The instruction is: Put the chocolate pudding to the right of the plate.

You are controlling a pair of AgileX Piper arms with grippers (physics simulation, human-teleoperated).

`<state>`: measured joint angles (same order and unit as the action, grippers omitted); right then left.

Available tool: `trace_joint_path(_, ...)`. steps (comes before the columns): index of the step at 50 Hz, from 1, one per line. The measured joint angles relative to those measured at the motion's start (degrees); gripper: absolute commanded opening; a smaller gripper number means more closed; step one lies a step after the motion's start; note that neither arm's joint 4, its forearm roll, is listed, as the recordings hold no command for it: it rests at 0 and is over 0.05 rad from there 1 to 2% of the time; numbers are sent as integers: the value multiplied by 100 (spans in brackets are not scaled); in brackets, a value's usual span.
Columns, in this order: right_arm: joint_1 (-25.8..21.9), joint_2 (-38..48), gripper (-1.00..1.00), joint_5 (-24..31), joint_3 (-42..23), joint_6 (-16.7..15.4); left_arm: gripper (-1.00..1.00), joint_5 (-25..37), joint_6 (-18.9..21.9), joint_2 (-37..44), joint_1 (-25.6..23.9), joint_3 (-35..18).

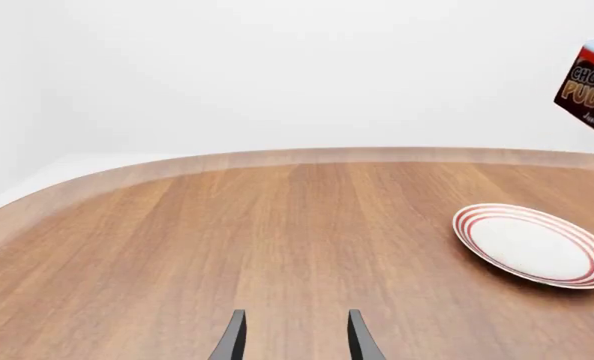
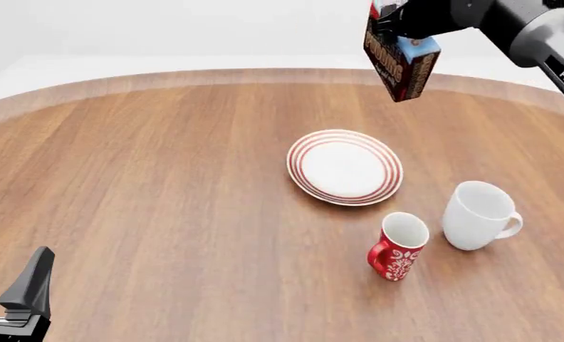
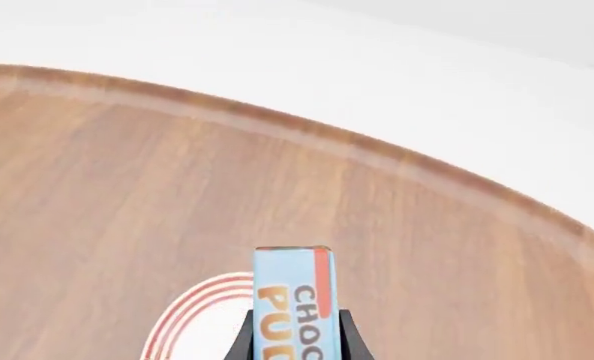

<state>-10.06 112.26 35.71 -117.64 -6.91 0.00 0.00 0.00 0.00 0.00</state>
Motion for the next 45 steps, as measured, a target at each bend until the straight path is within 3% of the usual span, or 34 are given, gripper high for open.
trace_joint_path(23,923,-190,-100,-915,1432,-40,100,0,0,0,0,0)
trace_joint_path(45,1281,270,-100,-1853,2376,-4,100,0,0,0,0,0)
